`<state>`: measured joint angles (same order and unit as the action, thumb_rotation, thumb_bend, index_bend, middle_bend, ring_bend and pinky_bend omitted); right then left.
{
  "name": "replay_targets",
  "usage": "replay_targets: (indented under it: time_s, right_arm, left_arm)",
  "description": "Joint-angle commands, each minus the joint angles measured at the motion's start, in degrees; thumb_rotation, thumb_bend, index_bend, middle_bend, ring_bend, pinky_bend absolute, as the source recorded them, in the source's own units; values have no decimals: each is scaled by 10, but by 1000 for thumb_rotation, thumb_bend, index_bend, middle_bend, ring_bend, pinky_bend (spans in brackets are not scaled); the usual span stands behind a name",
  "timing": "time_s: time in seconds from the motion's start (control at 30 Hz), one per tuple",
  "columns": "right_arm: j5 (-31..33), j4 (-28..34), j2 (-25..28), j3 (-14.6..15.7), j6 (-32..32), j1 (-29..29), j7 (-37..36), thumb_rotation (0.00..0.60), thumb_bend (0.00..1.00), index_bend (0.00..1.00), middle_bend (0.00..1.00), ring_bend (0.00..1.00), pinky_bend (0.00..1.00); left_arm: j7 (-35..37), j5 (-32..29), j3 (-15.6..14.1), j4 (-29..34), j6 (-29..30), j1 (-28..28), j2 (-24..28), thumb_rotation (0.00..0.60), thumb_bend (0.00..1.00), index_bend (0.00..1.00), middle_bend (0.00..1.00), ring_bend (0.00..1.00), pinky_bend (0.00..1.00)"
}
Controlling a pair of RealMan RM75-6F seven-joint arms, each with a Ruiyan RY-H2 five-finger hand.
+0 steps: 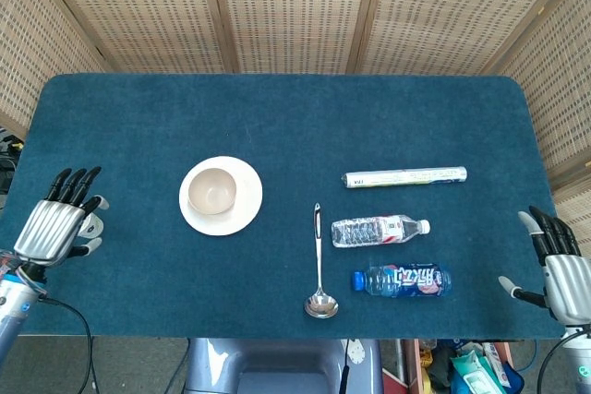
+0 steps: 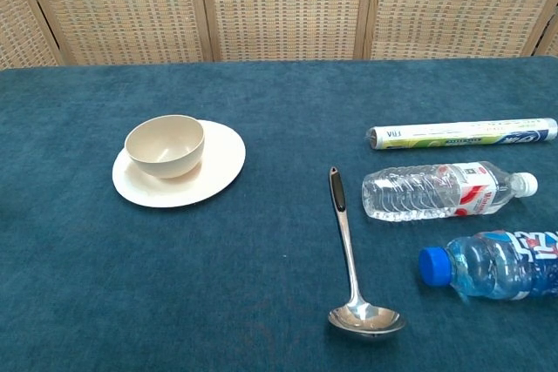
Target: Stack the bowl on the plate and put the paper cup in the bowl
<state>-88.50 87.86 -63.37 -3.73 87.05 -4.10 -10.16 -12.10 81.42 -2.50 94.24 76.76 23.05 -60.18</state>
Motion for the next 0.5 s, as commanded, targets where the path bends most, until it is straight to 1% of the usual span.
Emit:
replay_targets:
  time_s: [0.03, 0.3, 0.5]
  right_arm:
    - [-1, 1, 0, 1, 0, 0, 1, 600, 142, 9, 0, 0, 0]
    - [-4, 3, -1, 2, 0, -1, 8, 600, 142, 9, 0, 0, 0]
    - [-5, 6, 0, 2, 3, 1, 10, 600, 142, 9, 0, 0, 0]
  left_arm:
    - [29, 2, -6, -25, 8, -16, 6, 600, 161, 406, 0, 0, 0]
    - [86, -21, -7, -102, -8, -44, -3, 600, 183, 427, 0, 0, 0]
    - [114, -45, -1, -164, -38, -52, -21, 600, 222, 430, 0, 0, 0]
